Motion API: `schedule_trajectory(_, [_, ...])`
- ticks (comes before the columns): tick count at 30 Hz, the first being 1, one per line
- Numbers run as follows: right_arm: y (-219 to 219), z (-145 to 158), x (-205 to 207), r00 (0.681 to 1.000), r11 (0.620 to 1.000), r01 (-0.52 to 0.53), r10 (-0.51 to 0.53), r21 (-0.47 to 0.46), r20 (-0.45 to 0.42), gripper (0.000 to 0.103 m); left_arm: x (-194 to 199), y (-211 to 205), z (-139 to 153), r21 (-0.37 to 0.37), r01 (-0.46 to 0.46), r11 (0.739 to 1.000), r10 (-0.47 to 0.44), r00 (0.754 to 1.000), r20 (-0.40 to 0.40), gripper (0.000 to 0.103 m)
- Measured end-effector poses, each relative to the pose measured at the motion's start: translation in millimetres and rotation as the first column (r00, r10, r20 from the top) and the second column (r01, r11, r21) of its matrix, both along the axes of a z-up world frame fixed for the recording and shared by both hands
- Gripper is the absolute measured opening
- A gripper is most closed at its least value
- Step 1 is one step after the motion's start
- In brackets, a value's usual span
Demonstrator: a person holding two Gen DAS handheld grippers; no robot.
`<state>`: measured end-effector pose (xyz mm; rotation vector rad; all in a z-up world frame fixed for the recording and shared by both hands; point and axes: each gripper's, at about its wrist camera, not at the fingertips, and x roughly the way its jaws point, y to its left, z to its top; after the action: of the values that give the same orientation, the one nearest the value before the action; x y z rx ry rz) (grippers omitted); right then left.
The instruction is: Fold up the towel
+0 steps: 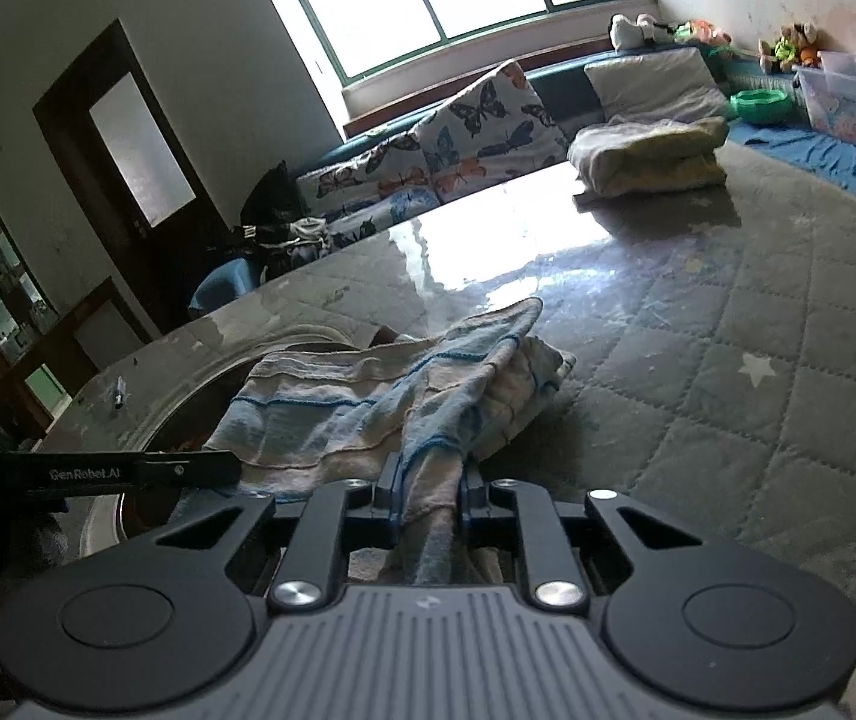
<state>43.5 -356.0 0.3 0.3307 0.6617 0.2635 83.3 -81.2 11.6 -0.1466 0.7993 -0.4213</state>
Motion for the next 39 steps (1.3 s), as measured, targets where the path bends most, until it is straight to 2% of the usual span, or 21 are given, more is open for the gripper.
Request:
schedule_trajectory(11, [-7.5,32.9,-26.9,0.996,0.998,0.023,-0.018,-0.051,0.09,0.015,-15.2,-16.0,26.6,-0.005,0.037,0.999,-0.037,0.997,0.07,0.009])
schedule_trajectory(27, [-25.0,78.6,-39.6,0.98,0.991,0.077,-0.054,-0.113,0.192,0.015,-14.0,-52.6,64.3,0.012,0.068,0.998,-0.069,0.985,0.16,0.009])
schedule_trajectory(39, [-35.6,81.8,-36.5,0.977,0.987,0.102,-0.076,-0.123,0.199,0.015,-7.3,-73.6,66.4,0.04,0.054,0.998,-0.061,0.982,0.18,0.009])
